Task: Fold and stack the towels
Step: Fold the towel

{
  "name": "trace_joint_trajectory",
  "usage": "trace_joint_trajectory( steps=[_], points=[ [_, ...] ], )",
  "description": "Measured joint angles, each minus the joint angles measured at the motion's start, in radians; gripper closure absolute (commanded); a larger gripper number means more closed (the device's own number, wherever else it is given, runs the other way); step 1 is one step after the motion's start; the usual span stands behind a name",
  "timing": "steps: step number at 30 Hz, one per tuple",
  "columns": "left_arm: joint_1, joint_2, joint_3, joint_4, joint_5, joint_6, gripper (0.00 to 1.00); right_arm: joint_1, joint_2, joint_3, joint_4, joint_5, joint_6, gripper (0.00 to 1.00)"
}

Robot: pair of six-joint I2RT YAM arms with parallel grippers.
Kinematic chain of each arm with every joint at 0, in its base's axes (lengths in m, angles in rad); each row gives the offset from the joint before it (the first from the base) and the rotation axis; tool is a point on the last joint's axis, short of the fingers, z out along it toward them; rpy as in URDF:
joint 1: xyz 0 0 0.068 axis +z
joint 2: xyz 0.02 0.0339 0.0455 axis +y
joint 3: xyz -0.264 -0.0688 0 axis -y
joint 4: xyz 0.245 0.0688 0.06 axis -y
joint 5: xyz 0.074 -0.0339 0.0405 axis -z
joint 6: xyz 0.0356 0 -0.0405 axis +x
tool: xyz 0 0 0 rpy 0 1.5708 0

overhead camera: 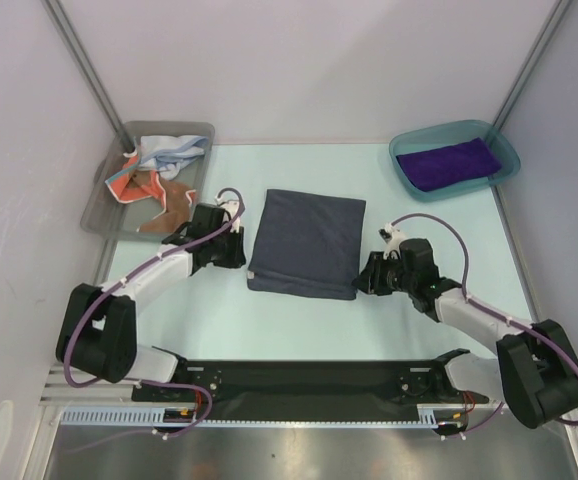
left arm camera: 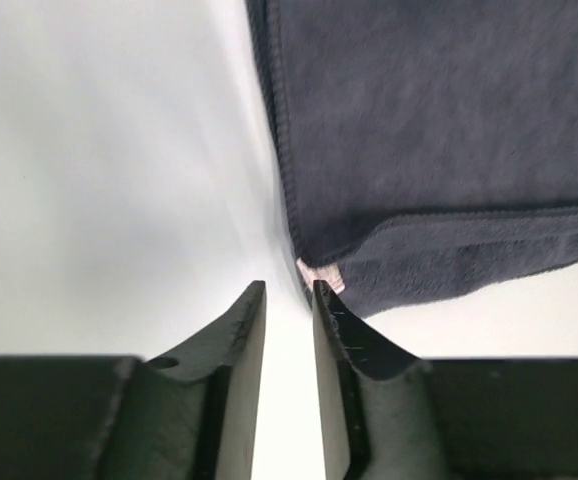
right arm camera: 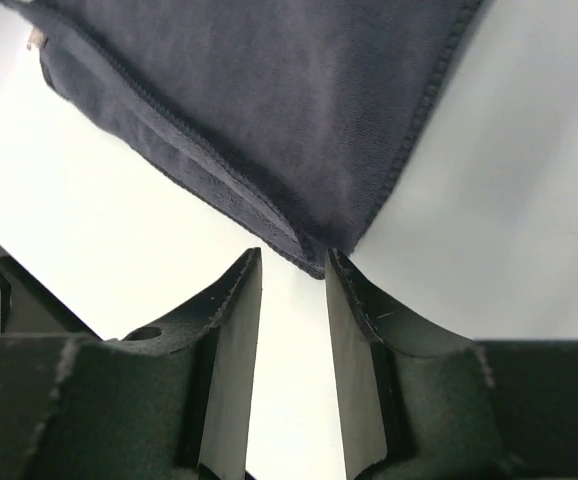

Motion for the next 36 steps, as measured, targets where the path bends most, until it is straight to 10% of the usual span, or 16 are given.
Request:
trace_joint_trajectory(
  steps=[36],
  points=[
    [-0.122, 0.114, 0.011, -0.074, -0.134, -0.187, 0.76, 0.062, 0.158, 0.071, -0.067, 0.043, 0.01, 0.76]
  ],
)
